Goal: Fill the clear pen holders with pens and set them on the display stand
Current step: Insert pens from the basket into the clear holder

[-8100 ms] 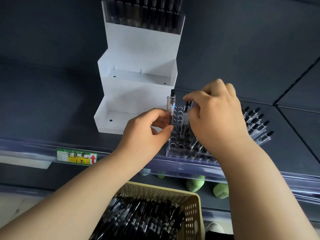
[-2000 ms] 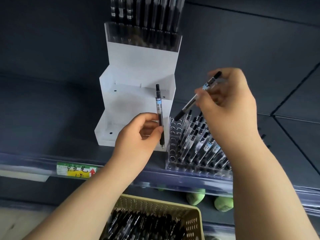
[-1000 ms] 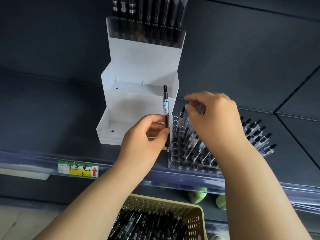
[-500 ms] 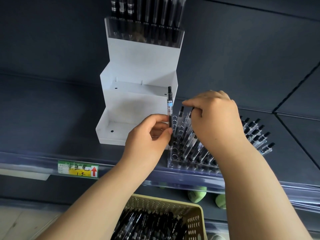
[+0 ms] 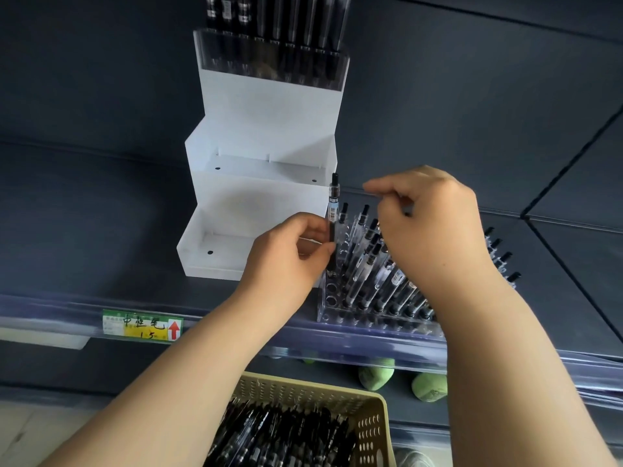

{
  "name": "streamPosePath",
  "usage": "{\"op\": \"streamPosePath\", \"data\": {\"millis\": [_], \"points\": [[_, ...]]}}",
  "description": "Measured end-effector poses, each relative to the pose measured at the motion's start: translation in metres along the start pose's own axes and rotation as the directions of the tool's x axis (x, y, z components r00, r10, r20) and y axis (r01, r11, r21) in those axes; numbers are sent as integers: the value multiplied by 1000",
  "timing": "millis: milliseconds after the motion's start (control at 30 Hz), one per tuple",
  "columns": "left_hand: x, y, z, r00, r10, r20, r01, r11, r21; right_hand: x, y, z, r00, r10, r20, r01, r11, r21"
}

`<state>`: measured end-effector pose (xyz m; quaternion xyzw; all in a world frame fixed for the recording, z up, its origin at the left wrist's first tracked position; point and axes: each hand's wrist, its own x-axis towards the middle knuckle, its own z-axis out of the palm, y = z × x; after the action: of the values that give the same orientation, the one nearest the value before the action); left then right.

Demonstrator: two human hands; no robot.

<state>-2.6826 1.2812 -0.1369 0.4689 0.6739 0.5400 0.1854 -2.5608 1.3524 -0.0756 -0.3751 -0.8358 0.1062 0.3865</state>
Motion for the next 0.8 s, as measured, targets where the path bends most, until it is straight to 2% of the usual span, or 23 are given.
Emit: {"op": "streamPosePath", "data": {"millis": [400,800], "points": [[1,-9,13,998,14,56,-22,990,141,-1,5,-8,999,45,16,-45,999,-3],[1,-8,15,1000,0,29,-3,993,121,-1,7,-12,998,50,36,-50,999,-12]]}}
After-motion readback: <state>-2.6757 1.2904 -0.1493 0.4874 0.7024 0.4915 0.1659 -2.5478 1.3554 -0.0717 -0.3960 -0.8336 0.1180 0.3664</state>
